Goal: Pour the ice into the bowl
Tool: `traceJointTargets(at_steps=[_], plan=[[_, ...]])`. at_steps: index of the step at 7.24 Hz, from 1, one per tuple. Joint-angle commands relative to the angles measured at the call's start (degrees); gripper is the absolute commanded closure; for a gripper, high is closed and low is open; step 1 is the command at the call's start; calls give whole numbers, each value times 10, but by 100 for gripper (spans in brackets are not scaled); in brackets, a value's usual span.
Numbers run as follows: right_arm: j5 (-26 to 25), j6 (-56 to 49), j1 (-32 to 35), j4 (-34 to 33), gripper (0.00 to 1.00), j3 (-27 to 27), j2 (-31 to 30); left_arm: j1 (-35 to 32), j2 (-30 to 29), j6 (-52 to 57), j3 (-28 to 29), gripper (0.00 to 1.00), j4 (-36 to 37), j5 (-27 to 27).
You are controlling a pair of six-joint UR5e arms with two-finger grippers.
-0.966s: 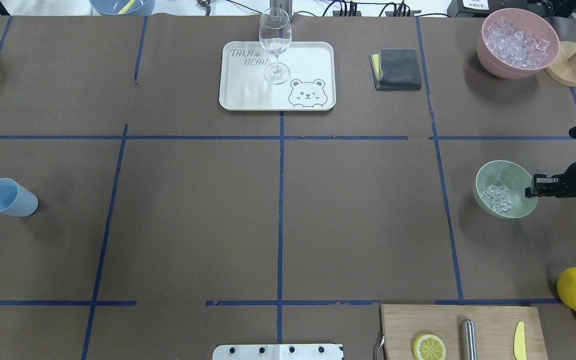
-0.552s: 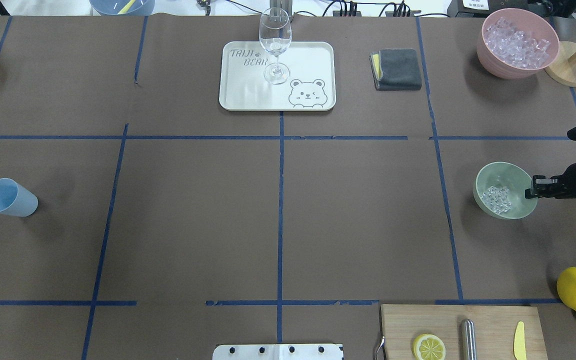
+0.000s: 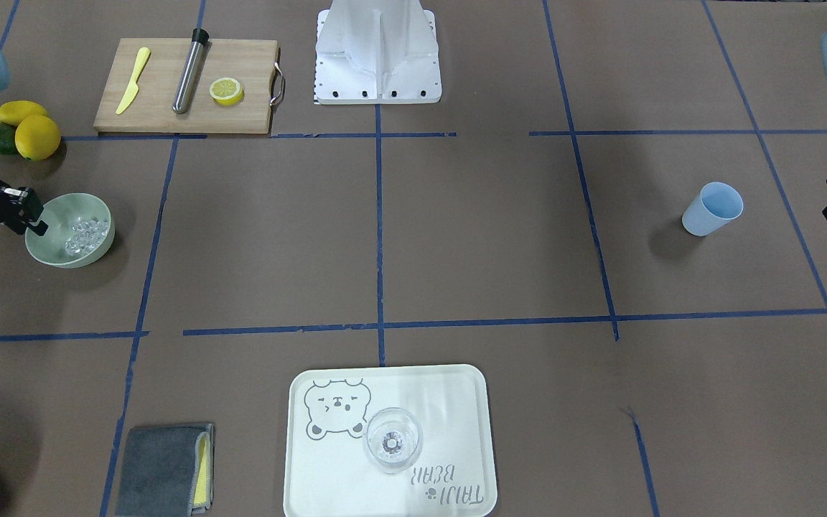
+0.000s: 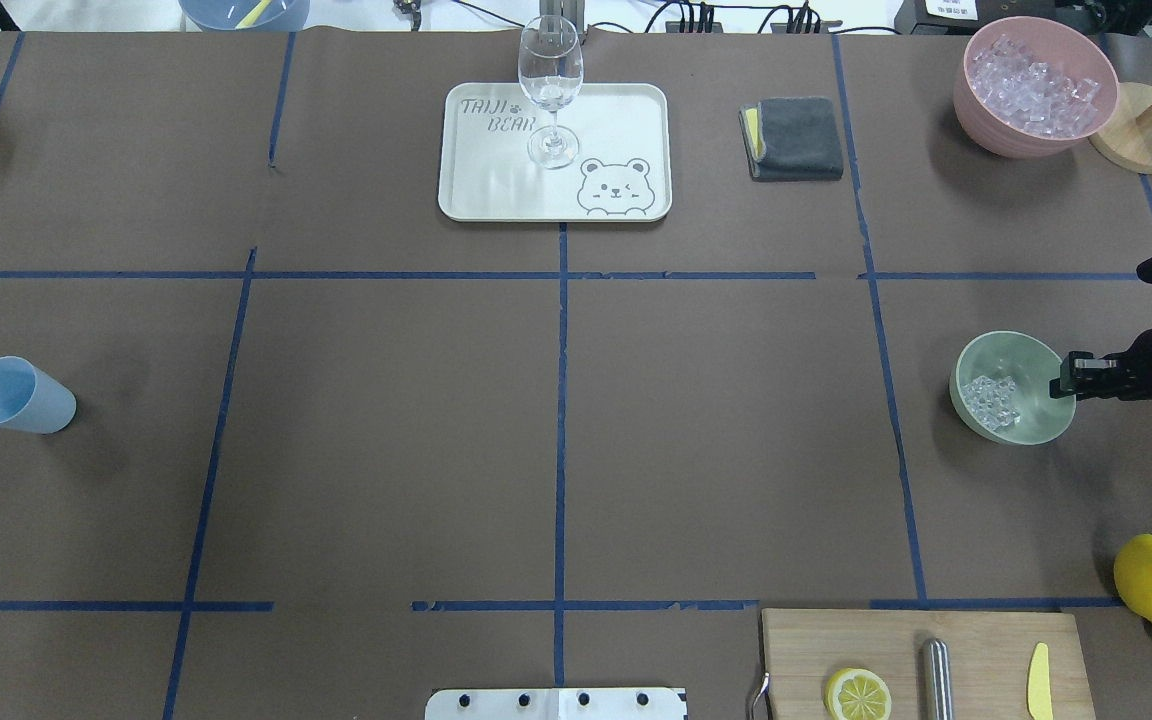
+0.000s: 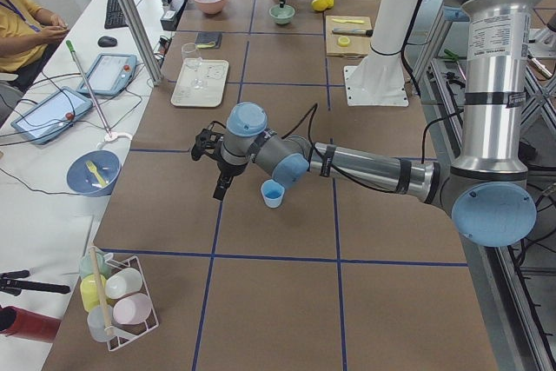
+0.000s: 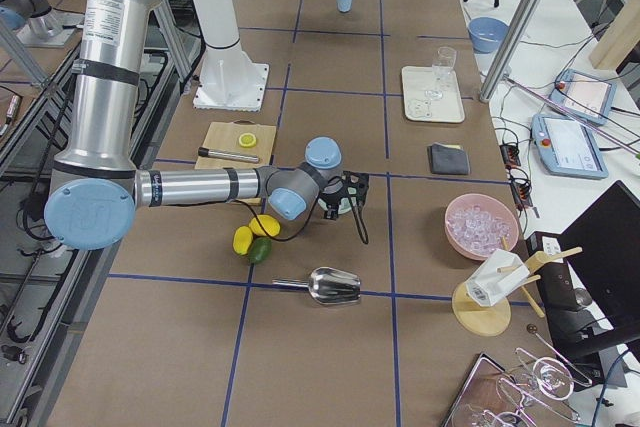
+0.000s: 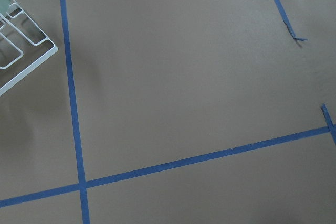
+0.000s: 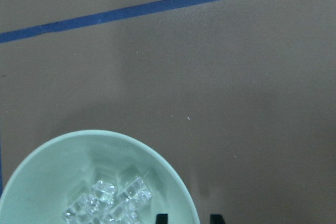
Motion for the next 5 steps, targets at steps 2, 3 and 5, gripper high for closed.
traceJointTargets(at_steps=[2, 3, 5], plan=[[109, -86, 141, -45, 0, 0, -1, 3, 0, 3, 9, 0, 0, 1], [126, -175, 182, -106, 0, -2, 1, 5, 0, 4, 10, 0, 0, -1], [127, -436, 258, -276, 0, -1, 10, 4, 7, 27, 12, 0, 6, -2]])
